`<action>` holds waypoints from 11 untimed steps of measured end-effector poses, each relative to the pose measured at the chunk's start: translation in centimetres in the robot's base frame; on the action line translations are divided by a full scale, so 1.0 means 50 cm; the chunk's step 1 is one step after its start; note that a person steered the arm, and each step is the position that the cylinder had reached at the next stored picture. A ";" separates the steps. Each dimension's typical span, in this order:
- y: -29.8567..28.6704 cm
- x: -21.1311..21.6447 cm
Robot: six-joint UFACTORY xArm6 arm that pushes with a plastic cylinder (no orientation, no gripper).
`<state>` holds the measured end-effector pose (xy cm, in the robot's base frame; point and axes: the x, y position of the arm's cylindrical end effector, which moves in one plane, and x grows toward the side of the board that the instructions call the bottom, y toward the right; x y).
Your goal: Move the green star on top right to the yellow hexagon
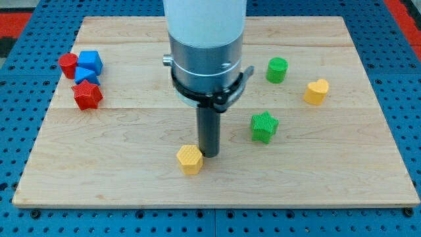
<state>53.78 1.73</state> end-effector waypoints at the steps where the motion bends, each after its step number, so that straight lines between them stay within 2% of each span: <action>1: 0.204 0.039; 2: 0.315 -0.063; 3: 0.260 -0.138; 4: 0.108 -0.138; 5: 0.021 -0.115; 7: 0.232 -0.110; 9: 0.030 -0.069; 10: -0.030 -0.066; 11: 0.180 -0.069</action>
